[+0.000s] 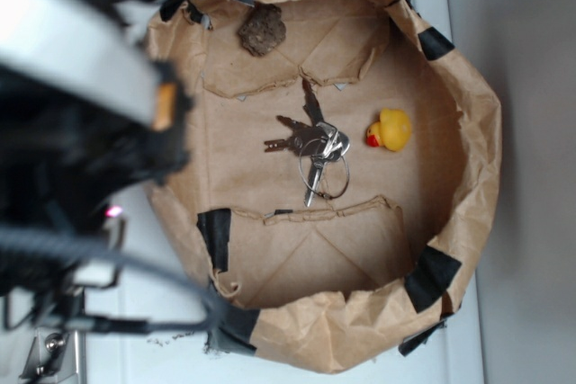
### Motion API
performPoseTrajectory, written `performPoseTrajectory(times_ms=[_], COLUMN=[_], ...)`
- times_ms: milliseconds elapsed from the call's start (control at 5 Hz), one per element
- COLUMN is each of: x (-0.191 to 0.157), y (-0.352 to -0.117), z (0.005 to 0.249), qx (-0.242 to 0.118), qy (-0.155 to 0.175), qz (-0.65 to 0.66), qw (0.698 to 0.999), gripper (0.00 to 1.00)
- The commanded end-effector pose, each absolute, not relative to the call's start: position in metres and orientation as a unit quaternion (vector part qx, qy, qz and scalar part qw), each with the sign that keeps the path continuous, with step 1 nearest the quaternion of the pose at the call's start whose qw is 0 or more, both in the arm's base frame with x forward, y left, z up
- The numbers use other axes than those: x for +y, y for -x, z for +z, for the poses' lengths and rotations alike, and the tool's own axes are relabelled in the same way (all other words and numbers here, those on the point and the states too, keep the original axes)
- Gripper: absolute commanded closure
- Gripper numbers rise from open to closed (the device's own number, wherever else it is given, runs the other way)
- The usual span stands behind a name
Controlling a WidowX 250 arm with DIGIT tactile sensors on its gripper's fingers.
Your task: Grab the silver keys.
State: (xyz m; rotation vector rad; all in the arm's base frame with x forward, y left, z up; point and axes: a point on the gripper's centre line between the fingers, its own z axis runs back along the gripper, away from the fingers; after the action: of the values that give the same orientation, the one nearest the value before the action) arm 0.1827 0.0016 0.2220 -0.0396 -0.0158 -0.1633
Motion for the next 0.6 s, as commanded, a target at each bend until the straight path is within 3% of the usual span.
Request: performPoseTrajectory(times_ms=[0, 200, 400], x=[0.02, 0.021, 0.02], y=[-0.226, -0.246, -0.252], z=[0.216, 0.193, 0.166], qx=[-0.054, -0.106, -0.163], qy=[-0.053, -0.12, -0.061], qz=[-0.306, -0.375, -0.419], qw=[0.949, 0.913, 0.891], gripper=[0.0, 0.0, 0.0])
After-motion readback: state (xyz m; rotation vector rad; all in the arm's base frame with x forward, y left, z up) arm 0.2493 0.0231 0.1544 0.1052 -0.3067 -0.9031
